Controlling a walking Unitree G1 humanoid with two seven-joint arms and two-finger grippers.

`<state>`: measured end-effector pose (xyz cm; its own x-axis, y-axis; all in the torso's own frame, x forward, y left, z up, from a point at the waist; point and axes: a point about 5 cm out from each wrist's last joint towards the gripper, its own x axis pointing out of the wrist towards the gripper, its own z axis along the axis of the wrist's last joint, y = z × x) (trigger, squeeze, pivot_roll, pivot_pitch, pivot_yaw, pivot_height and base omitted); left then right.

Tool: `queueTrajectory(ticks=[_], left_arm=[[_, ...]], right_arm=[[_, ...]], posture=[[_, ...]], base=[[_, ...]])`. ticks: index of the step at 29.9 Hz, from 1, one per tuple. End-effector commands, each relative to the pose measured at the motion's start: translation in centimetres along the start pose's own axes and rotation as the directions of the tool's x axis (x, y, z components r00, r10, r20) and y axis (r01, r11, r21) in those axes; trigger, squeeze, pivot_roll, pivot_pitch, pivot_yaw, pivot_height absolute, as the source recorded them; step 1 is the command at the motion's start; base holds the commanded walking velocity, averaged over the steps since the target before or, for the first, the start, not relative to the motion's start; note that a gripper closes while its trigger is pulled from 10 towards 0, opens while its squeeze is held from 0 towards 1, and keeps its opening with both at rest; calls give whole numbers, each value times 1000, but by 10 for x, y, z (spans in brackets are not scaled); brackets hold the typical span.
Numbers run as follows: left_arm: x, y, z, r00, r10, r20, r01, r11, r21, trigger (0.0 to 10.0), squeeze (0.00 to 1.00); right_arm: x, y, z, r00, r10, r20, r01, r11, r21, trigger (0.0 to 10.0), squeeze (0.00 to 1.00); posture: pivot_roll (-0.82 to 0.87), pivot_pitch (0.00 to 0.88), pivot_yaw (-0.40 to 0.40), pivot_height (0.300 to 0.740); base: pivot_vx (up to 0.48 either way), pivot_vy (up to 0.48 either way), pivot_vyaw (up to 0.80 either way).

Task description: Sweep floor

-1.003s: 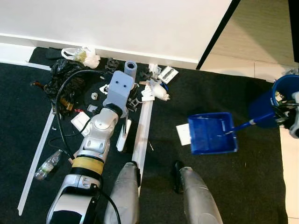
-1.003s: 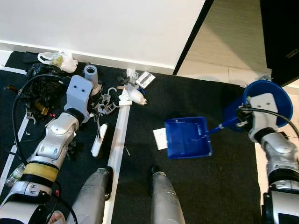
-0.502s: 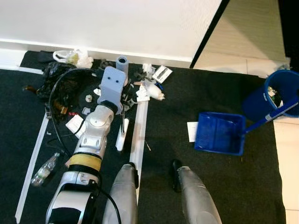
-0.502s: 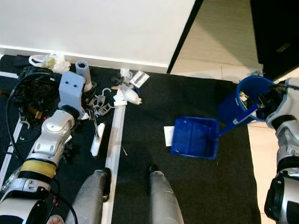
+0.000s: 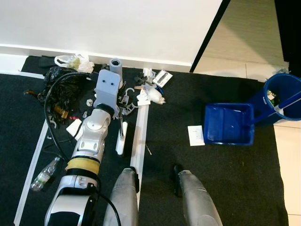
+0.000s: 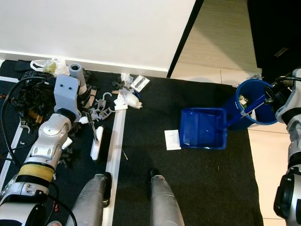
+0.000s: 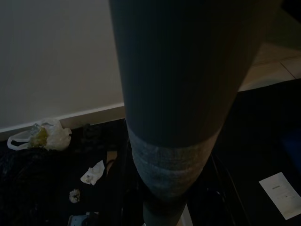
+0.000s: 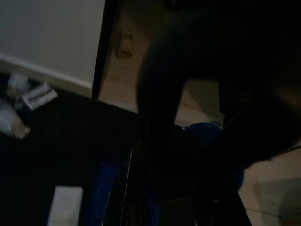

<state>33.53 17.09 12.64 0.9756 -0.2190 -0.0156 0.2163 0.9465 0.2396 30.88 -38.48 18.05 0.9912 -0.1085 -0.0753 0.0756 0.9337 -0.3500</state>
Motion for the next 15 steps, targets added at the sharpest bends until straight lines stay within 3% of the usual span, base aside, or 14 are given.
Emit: queueTrajectory(ticks=[1,5,8,15], left_arm=[[-4,-4,-4,1000,-3,3,3,1000,7,10000,0],[-5,-6,-6,1000,-1,-4,1,1000,7,10000,0],[-7,-7,-14,999,28,-40,-29,999,-29,10000,0],[-9,-10,-21,993,74,-87,-80,994,-69,10000,0]], right_arm=[[-6,-7,-5,999,-15,-37,12,996,-87,0,0],[-5,-3,-7,999,-7,-46,1,994,-112,0,0],[-2,12,-13,998,31,-52,-39,988,-147,0,0],[4,33,-18,999,48,-19,-50,992,-112,0,0]], posture=[[73,162,-59,740],[76,162,-57,740],[80,157,-51,740],[91,154,-51,740]], base=[[0,0,0],[0,0,0],[0,0,0],[0,0,0]])
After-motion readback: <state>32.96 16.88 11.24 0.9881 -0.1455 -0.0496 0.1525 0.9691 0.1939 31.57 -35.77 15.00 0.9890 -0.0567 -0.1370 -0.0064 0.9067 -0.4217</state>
